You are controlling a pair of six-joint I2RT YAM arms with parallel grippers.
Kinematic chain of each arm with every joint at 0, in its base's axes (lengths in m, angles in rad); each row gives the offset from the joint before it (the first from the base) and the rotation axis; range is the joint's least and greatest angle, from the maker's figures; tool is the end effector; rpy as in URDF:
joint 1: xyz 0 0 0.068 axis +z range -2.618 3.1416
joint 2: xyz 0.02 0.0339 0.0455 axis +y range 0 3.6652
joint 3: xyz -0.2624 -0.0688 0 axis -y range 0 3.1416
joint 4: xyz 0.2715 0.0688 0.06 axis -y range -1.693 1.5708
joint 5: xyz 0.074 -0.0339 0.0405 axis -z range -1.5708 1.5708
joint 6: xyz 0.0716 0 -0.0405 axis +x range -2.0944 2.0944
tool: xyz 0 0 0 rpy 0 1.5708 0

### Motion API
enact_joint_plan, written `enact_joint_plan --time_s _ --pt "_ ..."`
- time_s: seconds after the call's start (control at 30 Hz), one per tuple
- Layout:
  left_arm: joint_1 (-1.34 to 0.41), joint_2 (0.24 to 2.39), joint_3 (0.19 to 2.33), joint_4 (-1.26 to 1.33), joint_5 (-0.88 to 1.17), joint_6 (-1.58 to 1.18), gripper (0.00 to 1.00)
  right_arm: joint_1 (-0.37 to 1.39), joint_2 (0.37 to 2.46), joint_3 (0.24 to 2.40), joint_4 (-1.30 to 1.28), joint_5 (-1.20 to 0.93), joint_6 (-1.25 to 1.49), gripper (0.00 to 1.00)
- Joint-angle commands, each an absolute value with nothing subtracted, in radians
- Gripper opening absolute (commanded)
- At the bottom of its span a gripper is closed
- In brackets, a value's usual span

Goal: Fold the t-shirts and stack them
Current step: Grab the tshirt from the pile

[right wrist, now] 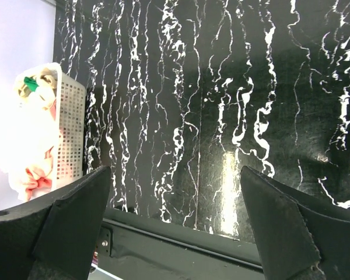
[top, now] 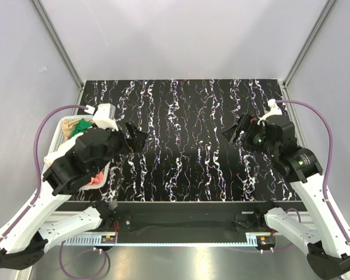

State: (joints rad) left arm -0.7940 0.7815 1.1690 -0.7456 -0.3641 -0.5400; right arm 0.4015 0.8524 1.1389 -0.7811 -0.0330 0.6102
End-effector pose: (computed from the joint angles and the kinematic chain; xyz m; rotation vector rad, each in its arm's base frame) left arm 0.1545 -0.1208 0.4071 0.0000 1.9430 -0.5481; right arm 0.2006 0.0877 0.3762 0.2011 2.1217 0.6471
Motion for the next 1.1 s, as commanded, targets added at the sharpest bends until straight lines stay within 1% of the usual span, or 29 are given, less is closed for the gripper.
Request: enact_joint_plan --time_s 0.0,0.1,0.13,0.2,0.23,0.3,0.37,0.4,0.43,0.53,0.63,0.77,0.8,0.9,0.93,0.97,1.0,1.07 --pt "-0.795 0.784 1.160 -0.701 -0.466 -0.578 0.99 0.407 0.839 1.178 -0.773 0.020 0.594 1.00" --pt "-0.793 0.805 1.167 -0.707 -0.552 -0.584 0.99 0.407 0.828 1.166 -0.769 0.017 0.597 1.00" --pt "-0.789 0.811 1.184 -0.728 -0.622 -0.600 0.99 0.407 0.825 1.157 -0.765 0.017 0.600 0.99" --pt "-0.772 0.828 1.196 -0.742 -0.691 -0.617 0.99 0.407 0.813 1.143 -0.753 0.017 0.604 1.00" --pt "-0.740 0.837 1.203 -0.756 -0.754 -0.623 0.98 0.408 0.808 1.129 -0.747 0.015 0.607 1.00" --pt "-0.681 0.859 1.200 -0.771 -0.801 -0.618 0.98 0.407 0.795 1.108 -0.727 0.003 0.609 1.00" --pt "-0.537 0.920 1.189 -0.834 -0.863 -0.650 0.96 0.407 0.778 1.094 -0.719 -0.034 0.611 1.00" --pt "-0.475 0.942 1.184 -0.854 -0.851 -0.669 0.95 0.405 0.769 1.085 -0.713 -0.041 0.620 1.00" --pt "-0.353 0.974 1.169 -0.876 -0.791 -0.690 0.95 0.406 0.758 1.059 -0.704 -0.052 0.621 1.00" --pt "-0.163 1.009 1.131 -0.887 -0.672 -0.729 0.94 0.407 0.720 1.003 -0.658 -0.098 0.632 1.00" --pt "-0.079 1.048 1.094 -0.885 -0.698 -0.793 0.93 0.407 0.703 0.980 -0.638 -0.121 0.643 1.00" --pt "-0.049 1.127 1.081 -0.877 -0.721 -0.838 0.91 0.407 0.706 0.983 -0.624 -0.152 0.632 1.00" --pt "-0.040 1.178 1.081 -0.882 -0.718 -0.850 0.91 0.408 0.706 0.989 -0.626 -0.156 0.620 1.00" --pt "-0.026 1.241 1.074 -0.882 -0.672 -0.879 0.89 0.407 0.706 1.000 -0.626 -0.170 0.600 1.00" --pt "-0.025 1.253 1.068 -0.881 -0.667 -0.888 0.87 0.407 0.704 1.003 -0.626 -0.175 0.594 1.00" --pt "-0.023 1.261 1.069 -0.879 -0.664 -0.890 0.82 0.407 0.698 1.005 -0.626 -0.173 0.589 1.00" --pt "-0.023 1.275 1.072 -0.877 -0.664 -0.876 0.76 0.405 0.693 1.006 -0.626 -0.173 0.584 1.00" --pt "-0.025 1.281 1.083 -0.874 -0.690 -0.865 0.65 0.408 0.687 1.006 -0.627 -0.169 0.583 1.00"
